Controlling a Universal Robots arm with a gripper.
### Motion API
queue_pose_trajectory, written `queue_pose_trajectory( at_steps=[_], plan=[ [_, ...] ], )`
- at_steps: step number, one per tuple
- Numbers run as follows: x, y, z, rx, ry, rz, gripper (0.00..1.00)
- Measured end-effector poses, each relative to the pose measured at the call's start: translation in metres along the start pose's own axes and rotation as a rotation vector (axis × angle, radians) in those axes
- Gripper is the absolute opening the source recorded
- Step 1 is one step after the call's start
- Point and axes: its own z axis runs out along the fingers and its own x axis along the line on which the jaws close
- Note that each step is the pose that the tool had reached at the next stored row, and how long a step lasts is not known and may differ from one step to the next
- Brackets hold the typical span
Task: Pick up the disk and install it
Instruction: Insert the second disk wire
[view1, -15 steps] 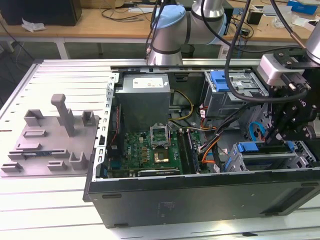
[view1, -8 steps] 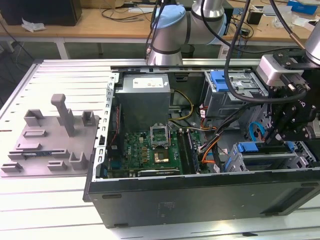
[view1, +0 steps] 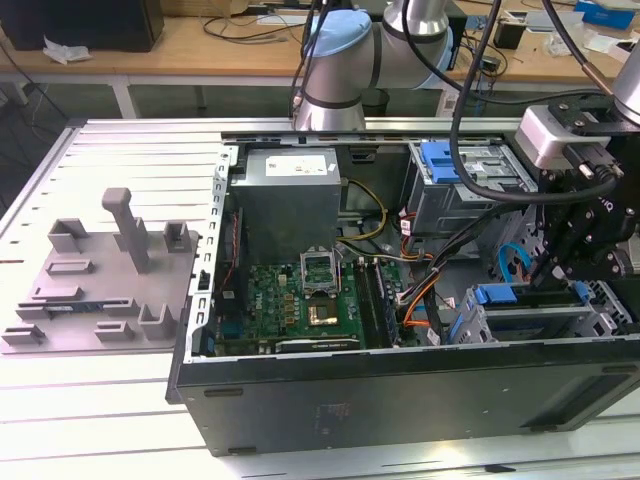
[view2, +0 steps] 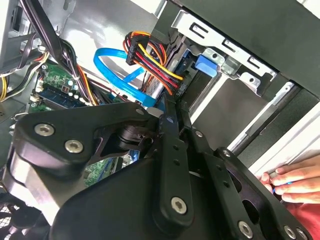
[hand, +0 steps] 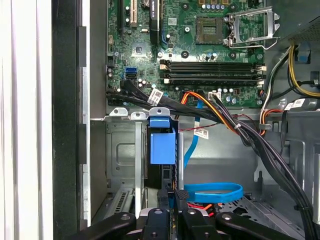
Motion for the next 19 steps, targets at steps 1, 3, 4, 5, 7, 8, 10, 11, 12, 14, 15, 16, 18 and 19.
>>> queue_pose_trajectory(
  at_steps=[1, 3, 4, 5, 7, 8, 10, 11, 12, 14, 15, 16, 18, 19],
  plan=[
    [0.0, 0.0, 0.0, 0.0, 0.0, 0.0, 0.16],
    [0.0, 0.0, -0.0002, 0.0, 0.0001, 0.0, 0.16],
    [0.0, 0.0, -0.0003, 0.0001, 0.0004, 0.0, 0.16],
    [0.0, 0.0, -0.0002, 0.0, 0.0004, 0.0, 0.16],
    [-0.0001, 0.0, 0.0001, 0.0, 0.0002, 0.0, 0.16],
    [-0.0002, 0.0, 0.0004, 0.0001, 0.0001, 0.0, 0.16],
    [-0.0005, 0.0, 0.0007, 0.0, 0.0003, 0.0, 0.16],
    [-0.0005, 0.0, 0.0008, 0.0001, 0.0002, 0.0, 0.16],
    [-0.0005, 0.0, 0.0009, 0.0, 0.0003, 0.0, 0.16],
    [-0.0005, 0.0, 0.0011, 0.0001, 0.0003, 0.0, 0.16],
    [-0.0006, 0.0, 0.0014, 0.0, 0.0002, 0.0, 0.16],
    [-0.0005, 0.0, 0.0016, 0.0, 0.0002, 0.0, 0.16],
    [-0.0005, 0.0, 0.002, 0.0001, 0.0003, 0.0, 0.16],
    [-0.0005, 0.0, 0.0022, 0.0, 0.0003, 0.0, 0.16]
  ],
)
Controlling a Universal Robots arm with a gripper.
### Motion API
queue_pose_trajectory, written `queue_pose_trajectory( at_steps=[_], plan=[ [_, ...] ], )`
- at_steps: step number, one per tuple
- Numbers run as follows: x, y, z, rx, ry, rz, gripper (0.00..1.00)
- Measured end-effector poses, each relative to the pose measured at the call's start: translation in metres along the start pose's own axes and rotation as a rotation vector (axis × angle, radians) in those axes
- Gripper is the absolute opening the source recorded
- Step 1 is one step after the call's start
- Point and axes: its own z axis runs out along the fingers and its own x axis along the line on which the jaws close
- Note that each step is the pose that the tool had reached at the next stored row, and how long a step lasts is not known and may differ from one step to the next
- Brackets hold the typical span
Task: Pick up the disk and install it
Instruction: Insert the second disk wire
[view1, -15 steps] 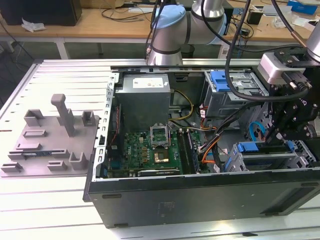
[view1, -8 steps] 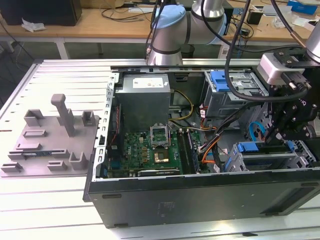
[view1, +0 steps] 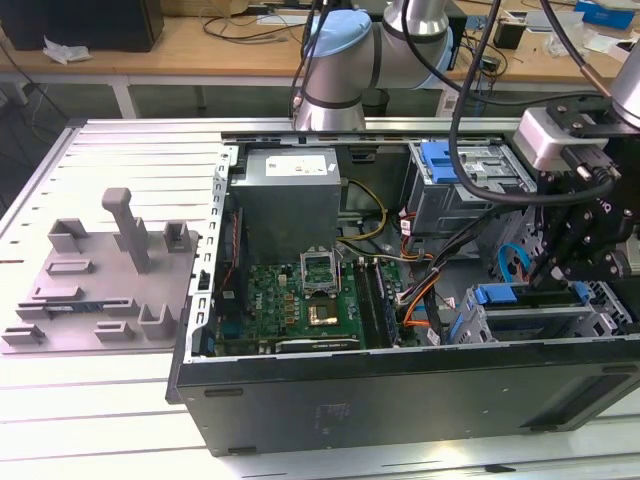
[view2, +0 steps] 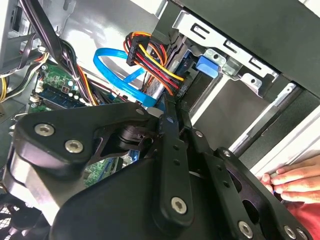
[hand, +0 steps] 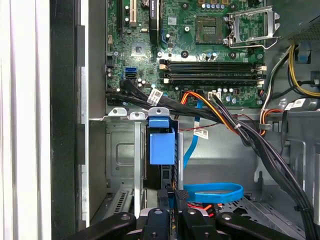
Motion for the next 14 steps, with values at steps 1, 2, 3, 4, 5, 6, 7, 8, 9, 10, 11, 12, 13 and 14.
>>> queue_pose_trajectory(
  at_steps=[1, 2, 3, 4, 5, 6, 7, 8, 9, 10, 11, 12, 13, 14],
  plan=[
    [0.0, 0.0, 0.0003, 0.0, -0.0001, 0.0, 0.16],
    [0.0, 0.0, 0.0005, 0.0001, -0.0001, 0.0, 0.16],
    [0.0, 0.0, 0.0008, 0.0001, -0.0002, 0.0, 0.16],
    [0.0, 0.0, 0.001, 0.0, -0.0001, 0.0, 0.16],
    [0.0, 0.0, 0.0013, -0.0001, 0.0, 0.0, 0.16],
    [0.0, 0.0, 0.0016, 0.0, 0.0, 0.0, 0.16],
    [0.0, 0.0, 0.0018, 0.0, 0.0001, 0.0, 0.16],
    [0.0, 0.0, 0.0021, 0.0, 0.0, 0.0, 0.16],
    [0.0, 0.0, 0.0025, 0.0, 0.0, 0.0, 0.16],
    [0.0, 0.0, 0.0032, 0.0, 0.0001, 0.0, 0.16],
    [0.0, 0.0, 0.0037, 0.0, 0.0001, 0.0, 0.16],
    [0.0, 0.0, 0.004, 0.0, 0.0003, 0.0, 0.16],
    [0.0001, 0.0, 0.0045, 0.0, 0.0003, 0.0, 0.16],
    [0.0001, 0.0, 0.0048, 0.0, 0.0003, 0.0, 0.16]
  ],
)
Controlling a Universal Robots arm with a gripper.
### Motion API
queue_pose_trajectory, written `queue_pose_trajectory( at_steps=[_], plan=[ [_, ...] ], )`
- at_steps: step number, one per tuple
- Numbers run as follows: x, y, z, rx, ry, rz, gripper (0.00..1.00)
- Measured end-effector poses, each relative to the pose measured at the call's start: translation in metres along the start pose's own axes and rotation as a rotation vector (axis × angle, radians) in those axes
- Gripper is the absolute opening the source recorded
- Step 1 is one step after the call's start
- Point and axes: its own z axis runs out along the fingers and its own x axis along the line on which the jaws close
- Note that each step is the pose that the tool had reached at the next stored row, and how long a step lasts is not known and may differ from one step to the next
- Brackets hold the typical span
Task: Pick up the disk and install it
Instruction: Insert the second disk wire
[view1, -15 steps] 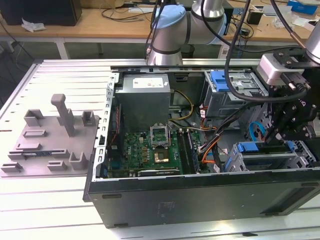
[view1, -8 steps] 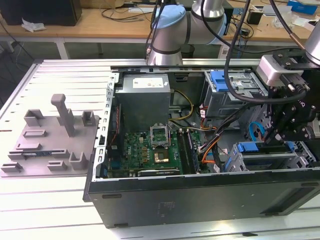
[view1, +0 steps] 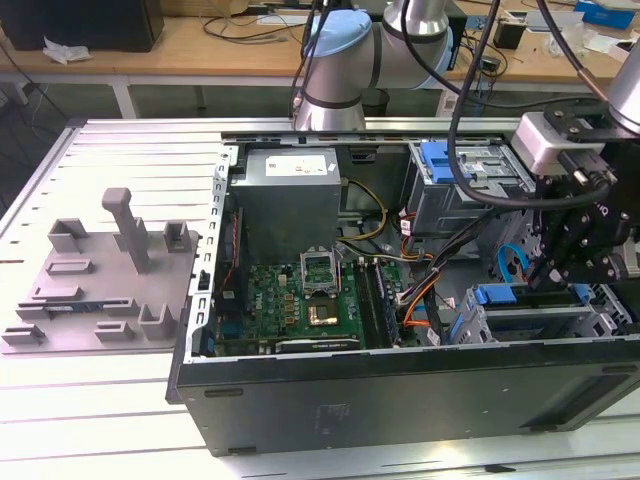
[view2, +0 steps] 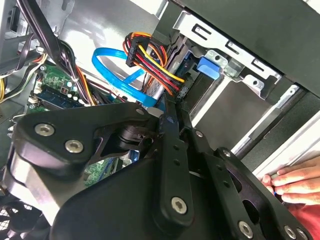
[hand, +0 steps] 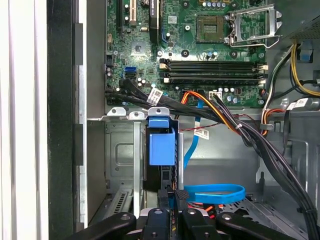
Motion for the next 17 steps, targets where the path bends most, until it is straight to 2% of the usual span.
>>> queue_pose_trajectory(
  at_steps=[13, 15, 16, 17],
  plan=[
    [0.0, 0.0, 0.0019, 0.0, -0.0004, 0.0, 0.16],
    [-0.0001, 0.0, 0.0007, -0.0001, -0.0018, 0.0, 0.17],
    [-0.0001, 0.0, -0.0014, 0.0, -0.0016, 0.0, 0.23],
    [-0.0001, 0.0005, -0.005, 0.0001, -0.0004, 0.0, 0.23]
  ],
)
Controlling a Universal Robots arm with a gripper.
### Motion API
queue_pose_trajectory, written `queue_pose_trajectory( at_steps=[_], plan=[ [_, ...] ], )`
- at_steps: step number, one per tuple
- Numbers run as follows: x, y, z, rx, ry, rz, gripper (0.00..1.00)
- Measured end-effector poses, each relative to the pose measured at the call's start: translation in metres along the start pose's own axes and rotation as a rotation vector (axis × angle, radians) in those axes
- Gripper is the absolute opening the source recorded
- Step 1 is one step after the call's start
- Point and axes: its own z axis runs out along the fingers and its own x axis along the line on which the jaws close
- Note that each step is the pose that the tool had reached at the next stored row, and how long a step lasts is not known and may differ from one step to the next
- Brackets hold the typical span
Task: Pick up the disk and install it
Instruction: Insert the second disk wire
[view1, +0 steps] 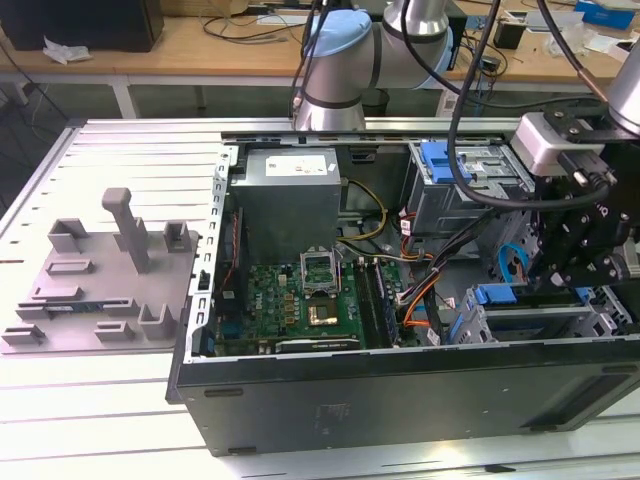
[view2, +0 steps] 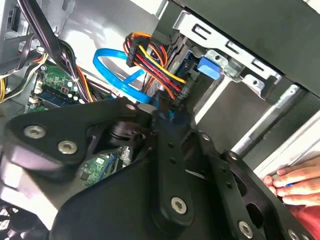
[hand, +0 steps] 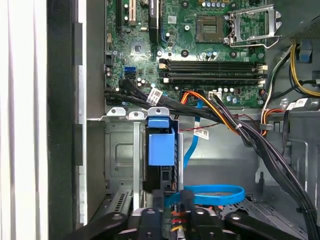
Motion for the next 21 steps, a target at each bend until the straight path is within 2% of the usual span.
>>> queue_pose_trajectory(
  at_steps=[1, 4, 6, 10, 14, 17, 18, 19, 20, 21],
  plan=[
    [0.0, 0.0005, -0.0023, 0.0003, -0.0003, 0.0, 0.3],
    [-0.0001, 0.0029, -0.0113, 0.0042, 0.0, 0.0, 0.3],
    [-0.0003, 0.0058, -0.0198, 0.011, 0.0, 0.0, 0.3],
    [-0.0007, 0.0108, -0.0319, 0.0206, 0.0, 0.0, 0.3],
    [-0.0013, 0.0177, -0.04, 0.0325, 0.0, 0.0, 0.3],
    [-0.0024, 0.0234, -0.0431, 0.0349, -0.0001, 0.0, 0.3],
    [-0.0028, 0.0258, -0.0434, 0.0349, 0.0, 0.0, 0.28],
    [-0.0038, 0.0298, -0.0436, 0.035, 0.0003, 0.0, 0.22],
    [-0.0044, 0.0323, -0.0436, 0.035, 0.0005, 0.0, 0.22],
    [-0.0048, 0.0348, -0.0436, 0.035, 0.0009, 0.0, 0.15]
  ],
)
